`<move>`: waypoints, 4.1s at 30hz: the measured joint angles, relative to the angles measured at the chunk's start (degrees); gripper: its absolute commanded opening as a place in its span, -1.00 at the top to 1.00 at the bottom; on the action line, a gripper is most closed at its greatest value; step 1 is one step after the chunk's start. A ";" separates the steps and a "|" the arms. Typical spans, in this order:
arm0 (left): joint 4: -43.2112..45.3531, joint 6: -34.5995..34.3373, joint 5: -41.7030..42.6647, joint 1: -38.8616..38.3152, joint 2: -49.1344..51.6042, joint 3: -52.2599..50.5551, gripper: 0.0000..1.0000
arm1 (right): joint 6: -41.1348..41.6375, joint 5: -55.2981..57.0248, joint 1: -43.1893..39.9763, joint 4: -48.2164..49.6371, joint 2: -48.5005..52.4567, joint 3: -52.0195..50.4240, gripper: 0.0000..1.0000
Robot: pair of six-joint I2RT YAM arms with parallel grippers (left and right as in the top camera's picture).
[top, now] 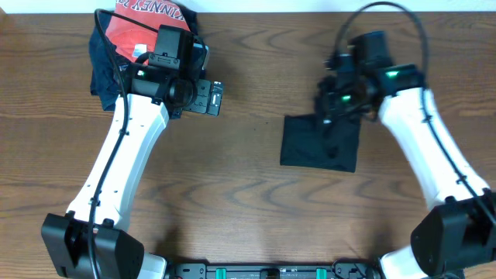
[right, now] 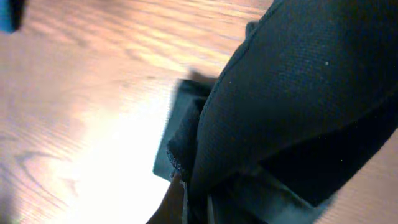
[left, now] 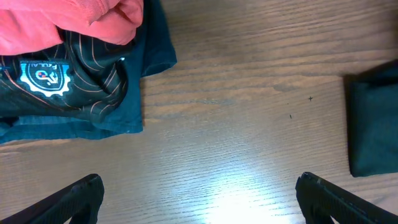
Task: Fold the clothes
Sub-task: 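Fold the shirt's right end leftward onto the bundle with the right gripper, then grasp the folded black shirt with the left gripper and lift it, then place the folded shirt on top of the clothes stack with the left gripper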
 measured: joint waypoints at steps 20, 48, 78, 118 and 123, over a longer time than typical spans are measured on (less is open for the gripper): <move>-0.66 0.00 0.00 0.15 0.00 0.00 -0.99 | 4.94 2.78 12.55 -2.86 6.62 0.28 -0.60; 19.78 -3.23 28.85 -13.46 21.42 -6.60 -0.96 | 3.34 5.20 -20.74 -13.14 -5.27 3.76 -0.99; 38.27 -24.48 26.84 -20.63 31.21 -4.94 0.88 | 0.72 6.95 -23.15 -16.15 -5.27 3.76 -0.99; 60.52 -31.82 19.71 13.20 5.01 -6.62 0.88 | 0.70 7.93 -23.15 -16.68 -5.27 3.76 -0.98; 64.96 -34.91 16.57 16.44 5.68 -6.43 0.88 | 0.70 7.93 -23.15 -17.53 -5.27 3.76 -0.98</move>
